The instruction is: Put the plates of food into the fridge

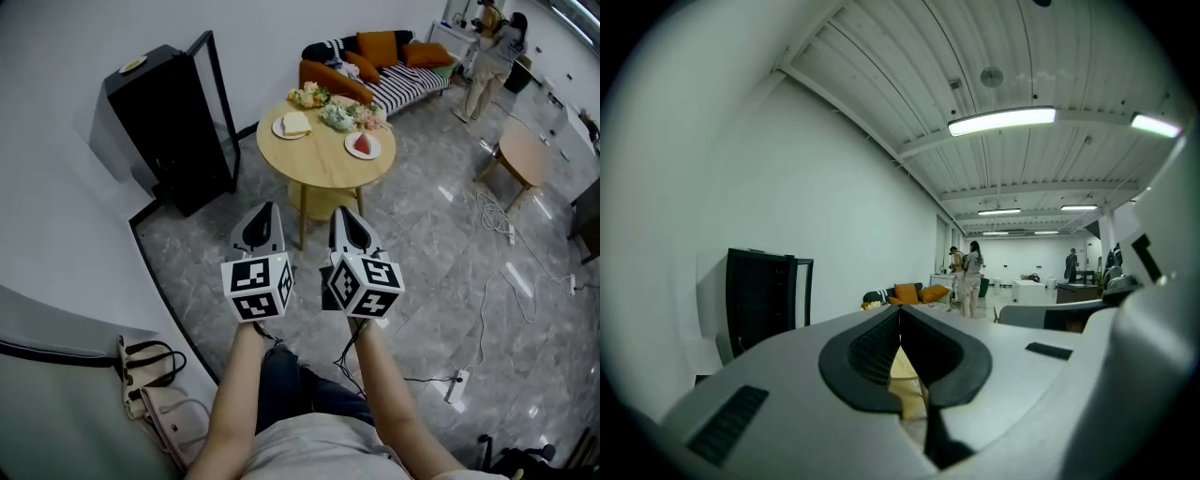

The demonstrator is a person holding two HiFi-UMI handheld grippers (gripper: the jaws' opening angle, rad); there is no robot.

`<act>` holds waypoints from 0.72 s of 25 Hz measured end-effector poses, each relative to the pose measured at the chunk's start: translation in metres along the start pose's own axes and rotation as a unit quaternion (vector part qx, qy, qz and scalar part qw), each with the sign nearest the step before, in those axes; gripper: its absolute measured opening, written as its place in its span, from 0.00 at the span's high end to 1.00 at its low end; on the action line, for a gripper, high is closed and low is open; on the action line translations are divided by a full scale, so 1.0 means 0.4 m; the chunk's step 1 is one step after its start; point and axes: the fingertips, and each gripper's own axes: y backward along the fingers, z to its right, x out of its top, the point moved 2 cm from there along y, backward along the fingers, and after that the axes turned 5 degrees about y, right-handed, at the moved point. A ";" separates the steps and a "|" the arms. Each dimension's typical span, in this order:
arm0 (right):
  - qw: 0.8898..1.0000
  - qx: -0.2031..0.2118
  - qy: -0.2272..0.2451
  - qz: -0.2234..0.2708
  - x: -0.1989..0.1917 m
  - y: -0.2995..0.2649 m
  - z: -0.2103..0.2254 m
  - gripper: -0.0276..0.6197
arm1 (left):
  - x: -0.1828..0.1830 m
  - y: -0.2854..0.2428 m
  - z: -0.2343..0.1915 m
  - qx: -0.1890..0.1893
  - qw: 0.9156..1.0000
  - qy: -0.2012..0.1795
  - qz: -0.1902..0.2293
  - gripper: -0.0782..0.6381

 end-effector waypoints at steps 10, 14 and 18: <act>0.998 -0.042 -0.042 0.004 -0.002 -0.120 0.136 0.94 | -0.011 -0.186 -0.017 -0.032 0.999 0.001 -0.012 0.88; 0.997 -0.059 -0.041 -0.001 0.001 -0.215 0.177 0.94 | -0.007 -0.300 -0.048 -0.044 0.999 0.004 -0.022 0.88; 0.995 -0.082 -0.051 -0.013 -0.007 -0.317 0.222 0.94 | -0.009 -0.417 -0.078 -0.060 0.997 0.006 -0.038 0.88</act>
